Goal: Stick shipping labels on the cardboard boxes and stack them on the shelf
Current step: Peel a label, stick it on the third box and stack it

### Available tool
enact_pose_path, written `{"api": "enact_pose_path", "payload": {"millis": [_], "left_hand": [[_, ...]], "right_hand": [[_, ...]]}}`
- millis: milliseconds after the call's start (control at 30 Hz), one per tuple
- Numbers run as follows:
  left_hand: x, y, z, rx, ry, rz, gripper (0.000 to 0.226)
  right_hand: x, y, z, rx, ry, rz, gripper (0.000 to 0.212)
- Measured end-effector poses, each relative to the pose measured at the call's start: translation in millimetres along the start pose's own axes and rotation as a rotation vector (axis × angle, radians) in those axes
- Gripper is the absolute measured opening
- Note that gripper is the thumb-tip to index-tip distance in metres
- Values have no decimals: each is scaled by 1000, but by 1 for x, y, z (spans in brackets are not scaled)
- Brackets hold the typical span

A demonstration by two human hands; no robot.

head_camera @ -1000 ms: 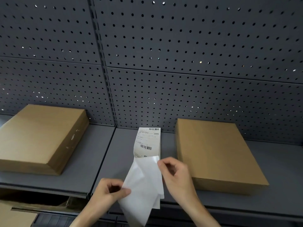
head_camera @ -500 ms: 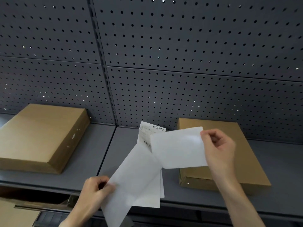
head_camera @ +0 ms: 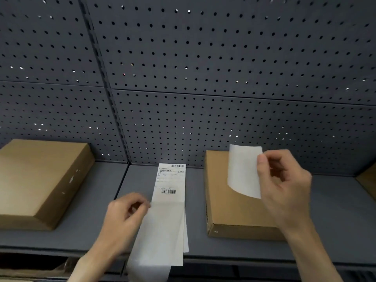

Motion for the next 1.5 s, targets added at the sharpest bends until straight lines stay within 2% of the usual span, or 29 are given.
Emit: {"api": "enact_pose_path", "payload": {"millis": [67,200,300,433,500,600,667,733,800,833,967,1100,1233,1367,1500], "left_hand": [[-37,23,-31,54,-347,99,21],[-96,61,-74,170,-702,208,32],[-123,76,-84,284,-829,216,35],[-144,82,-87,282,-791,208,17],[-152,83,-86,284,-766,162,17],[-161,82,-88,278,-785,109,23],[-168,83,-90,281,-805,99,25],[-177,83,-90,298,-829,106,26],[-186,84,-89,321,-841,114,25],[-190,84,-88,334,-847,109,23],[-201,87,-85,351,-840,93,12],[-207,92,-84,343,-737,125,28],[-199,107,-83,184,-402,103,30],[-195,114,-90,1,166,156,35],[-199,115,-98,-64,352,161,32]], "right_hand": [[-7,-8,18,220,-151,-3,16],[-35,-36,30,543,-401,94,16],[-45,-58,24,673,-522,162,15],[-51,-80,4,704,-599,273,9],[-47,-80,-12,610,-586,358,18],[-21,-58,-44,259,-389,389,45],[3,-37,-76,-113,-142,269,38],[19,-26,-117,-523,13,133,17],[14,-24,-150,-829,158,177,10],[9,-24,-158,-902,207,233,12],[6,-14,-164,-919,221,309,15],[4,-4,-175,-935,177,337,17],[-1,1,-184,-931,82,390,18],[-4,6,-194,-925,2,417,18],[-9,8,-203,-905,-89,448,21]]}}
Point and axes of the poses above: each hand's wrist, its own y-axis towards the middle knuckle, its own x-axis out of the back of the hand, z = x × y, the point moved 9 cm from there along y, towards the middle knuckle, and after that the axes turned 12 degrees about -x, right-handed, at the moved point
